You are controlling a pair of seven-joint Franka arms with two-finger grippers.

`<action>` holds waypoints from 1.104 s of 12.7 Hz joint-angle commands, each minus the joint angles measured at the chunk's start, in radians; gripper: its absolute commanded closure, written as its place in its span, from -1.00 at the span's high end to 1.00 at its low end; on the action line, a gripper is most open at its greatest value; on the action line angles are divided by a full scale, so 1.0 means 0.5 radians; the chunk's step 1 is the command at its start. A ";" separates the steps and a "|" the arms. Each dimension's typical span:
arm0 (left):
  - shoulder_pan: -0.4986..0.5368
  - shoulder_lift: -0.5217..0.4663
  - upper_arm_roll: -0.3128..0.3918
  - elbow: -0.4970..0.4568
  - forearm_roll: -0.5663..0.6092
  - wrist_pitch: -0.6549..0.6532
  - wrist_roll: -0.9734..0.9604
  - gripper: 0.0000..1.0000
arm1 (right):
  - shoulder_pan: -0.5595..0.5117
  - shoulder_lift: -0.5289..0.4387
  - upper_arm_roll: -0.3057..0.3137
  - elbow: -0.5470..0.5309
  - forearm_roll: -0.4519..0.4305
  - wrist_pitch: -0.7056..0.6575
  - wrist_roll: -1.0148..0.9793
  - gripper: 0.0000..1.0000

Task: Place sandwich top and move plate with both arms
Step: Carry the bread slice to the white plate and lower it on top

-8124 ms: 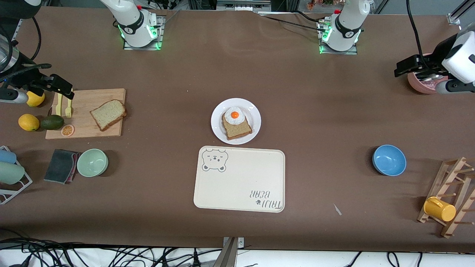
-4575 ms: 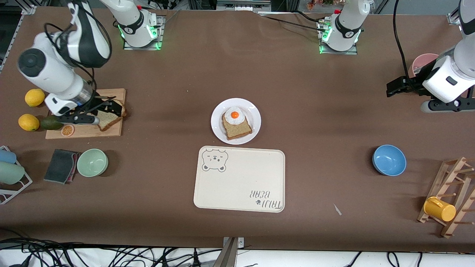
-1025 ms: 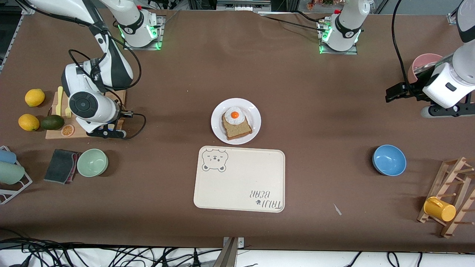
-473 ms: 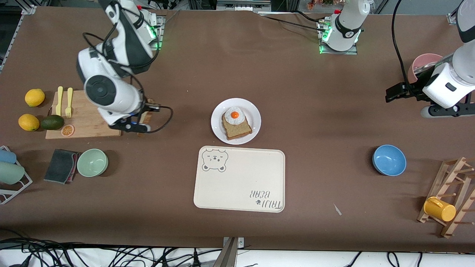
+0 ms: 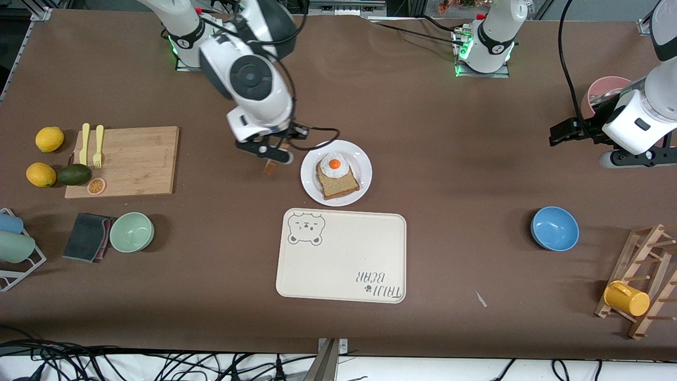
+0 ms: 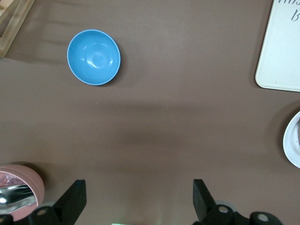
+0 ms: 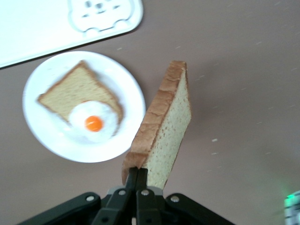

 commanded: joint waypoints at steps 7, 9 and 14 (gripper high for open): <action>0.007 -0.015 0.006 -0.040 -0.024 0.019 0.042 0.99 | 0.163 0.375 -0.017 0.310 -0.077 0.237 0.347 -1.00; 0.010 -0.015 0.006 -0.040 -0.024 0.019 0.042 0.99 | 0.193 0.390 -0.020 0.310 -0.101 0.246 0.359 -1.00; 0.019 -0.015 0.003 -0.040 -0.024 0.007 0.042 0.99 | 0.242 0.433 -0.020 0.307 -0.227 0.215 0.359 -1.00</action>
